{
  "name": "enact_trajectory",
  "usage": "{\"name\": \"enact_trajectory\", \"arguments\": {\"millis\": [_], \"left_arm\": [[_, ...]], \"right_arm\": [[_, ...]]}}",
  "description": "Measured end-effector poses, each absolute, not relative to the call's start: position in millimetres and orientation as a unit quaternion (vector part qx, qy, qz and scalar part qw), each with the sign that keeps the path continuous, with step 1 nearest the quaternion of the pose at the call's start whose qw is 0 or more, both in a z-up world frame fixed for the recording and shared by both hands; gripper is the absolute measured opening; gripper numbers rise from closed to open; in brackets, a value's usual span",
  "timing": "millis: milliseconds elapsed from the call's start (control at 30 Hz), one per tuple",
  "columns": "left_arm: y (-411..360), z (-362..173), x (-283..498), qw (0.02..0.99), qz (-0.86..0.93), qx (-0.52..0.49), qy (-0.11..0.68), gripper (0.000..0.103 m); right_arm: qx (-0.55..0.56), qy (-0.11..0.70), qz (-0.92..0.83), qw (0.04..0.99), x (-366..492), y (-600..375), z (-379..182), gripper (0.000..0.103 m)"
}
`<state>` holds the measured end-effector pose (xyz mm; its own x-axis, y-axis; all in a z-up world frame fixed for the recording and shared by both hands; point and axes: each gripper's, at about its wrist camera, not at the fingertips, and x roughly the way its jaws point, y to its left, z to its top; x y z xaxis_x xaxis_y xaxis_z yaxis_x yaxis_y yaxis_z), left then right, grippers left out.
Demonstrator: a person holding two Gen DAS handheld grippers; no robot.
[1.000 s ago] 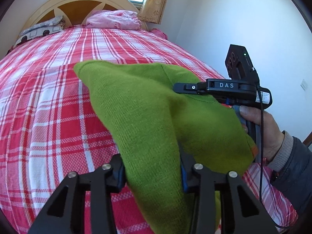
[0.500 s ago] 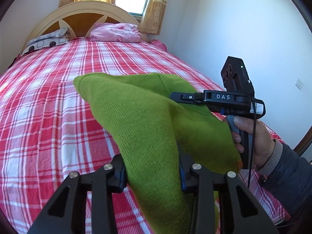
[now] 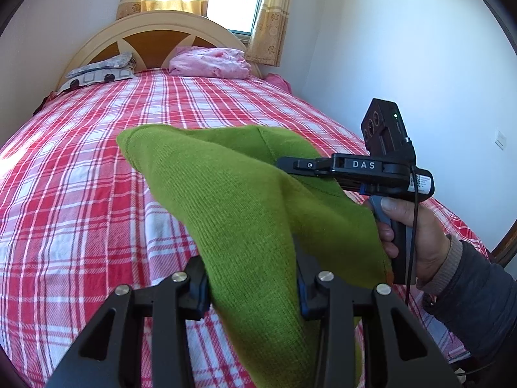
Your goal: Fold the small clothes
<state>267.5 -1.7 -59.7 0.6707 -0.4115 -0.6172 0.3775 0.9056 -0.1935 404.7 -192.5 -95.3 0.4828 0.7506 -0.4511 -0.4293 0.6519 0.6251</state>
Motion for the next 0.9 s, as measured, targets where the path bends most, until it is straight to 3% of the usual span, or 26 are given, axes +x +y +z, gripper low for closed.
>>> {"name": "enact_trajectory", "arguments": {"millis": [900], "left_arm": [[102,-54,205,0.936,-0.136,-0.065,0.319,0.041]], "right_arm": [[0.175,0.374,0.439,0.798,371,-50,-79,0.028]]}}
